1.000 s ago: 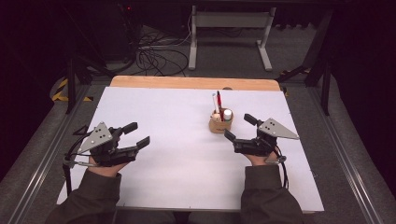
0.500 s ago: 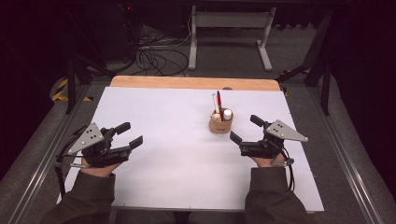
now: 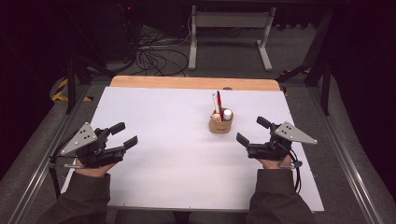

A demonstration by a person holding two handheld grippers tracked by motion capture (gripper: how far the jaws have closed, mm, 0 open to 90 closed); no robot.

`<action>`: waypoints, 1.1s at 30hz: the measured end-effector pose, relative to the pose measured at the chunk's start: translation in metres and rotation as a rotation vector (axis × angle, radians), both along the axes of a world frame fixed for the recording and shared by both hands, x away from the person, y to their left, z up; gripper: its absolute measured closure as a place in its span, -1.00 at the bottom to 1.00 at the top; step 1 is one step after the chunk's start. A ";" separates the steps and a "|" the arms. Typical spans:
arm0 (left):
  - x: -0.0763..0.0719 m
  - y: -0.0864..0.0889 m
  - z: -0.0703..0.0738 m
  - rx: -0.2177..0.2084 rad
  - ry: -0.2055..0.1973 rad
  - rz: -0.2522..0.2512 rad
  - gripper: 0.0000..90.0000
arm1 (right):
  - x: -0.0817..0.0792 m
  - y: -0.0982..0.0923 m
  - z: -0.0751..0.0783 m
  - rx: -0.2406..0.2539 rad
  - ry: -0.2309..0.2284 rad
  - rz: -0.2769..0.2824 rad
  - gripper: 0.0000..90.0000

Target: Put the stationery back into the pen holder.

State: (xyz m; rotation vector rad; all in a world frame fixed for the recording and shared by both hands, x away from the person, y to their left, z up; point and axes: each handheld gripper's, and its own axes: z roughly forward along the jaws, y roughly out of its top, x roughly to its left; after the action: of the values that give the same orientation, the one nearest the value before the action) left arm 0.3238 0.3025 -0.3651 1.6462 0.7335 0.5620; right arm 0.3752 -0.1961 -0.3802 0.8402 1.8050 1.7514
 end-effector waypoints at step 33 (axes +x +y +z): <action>0.000 0.011 -0.002 0.008 0.011 0.010 -0.32 | -0.004 -0.030 0.003 0.011 0.015 -0.041 -1.00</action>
State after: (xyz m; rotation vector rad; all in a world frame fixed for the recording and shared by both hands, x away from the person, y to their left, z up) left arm 0.3234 0.3135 -0.3669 1.6544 0.7489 0.5643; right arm 0.3714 -0.2257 -0.3777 0.8905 1.7773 1.7352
